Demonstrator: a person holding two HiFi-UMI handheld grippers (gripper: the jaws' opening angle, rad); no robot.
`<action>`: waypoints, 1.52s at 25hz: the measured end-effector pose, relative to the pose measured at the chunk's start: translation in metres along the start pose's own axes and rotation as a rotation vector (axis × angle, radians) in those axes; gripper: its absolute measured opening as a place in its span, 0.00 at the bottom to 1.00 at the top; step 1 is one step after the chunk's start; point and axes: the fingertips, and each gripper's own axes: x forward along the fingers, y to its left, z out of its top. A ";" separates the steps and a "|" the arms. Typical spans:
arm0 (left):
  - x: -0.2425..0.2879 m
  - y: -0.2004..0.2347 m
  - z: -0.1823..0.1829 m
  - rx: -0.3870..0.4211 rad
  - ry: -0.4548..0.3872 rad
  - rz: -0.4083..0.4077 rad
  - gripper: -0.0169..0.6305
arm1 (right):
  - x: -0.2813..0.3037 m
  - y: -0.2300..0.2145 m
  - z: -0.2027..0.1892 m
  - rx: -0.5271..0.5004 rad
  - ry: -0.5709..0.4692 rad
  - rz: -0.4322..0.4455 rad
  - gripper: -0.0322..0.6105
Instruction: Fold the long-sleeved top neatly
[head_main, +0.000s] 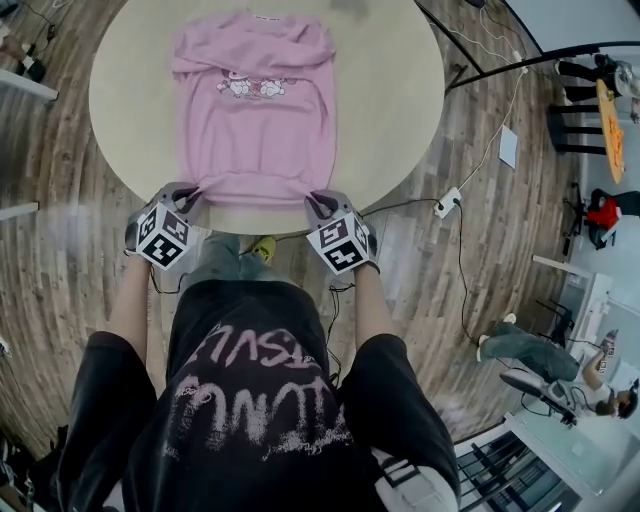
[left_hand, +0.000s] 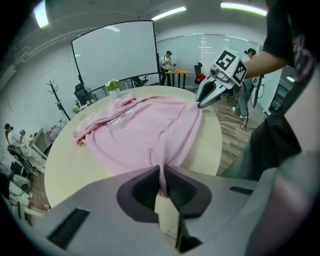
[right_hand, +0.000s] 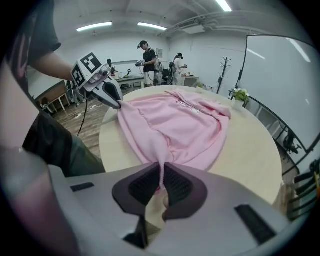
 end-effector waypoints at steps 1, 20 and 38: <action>-0.004 -0.003 0.003 0.004 -0.003 -0.007 0.08 | -0.006 0.001 0.001 0.003 -0.004 0.008 0.10; -0.071 0.032 0.048 -0.068 -0.172 -0.007 0.08 | -0.072 -0.033 0.094 -0.021 -0.219 0.020 0.10; -0.023 0.265 0.152 -0.081 -0.235 0.049 0.08 | 0.011 -0.210 0.261 0.064 -0.313 -0.101 0.10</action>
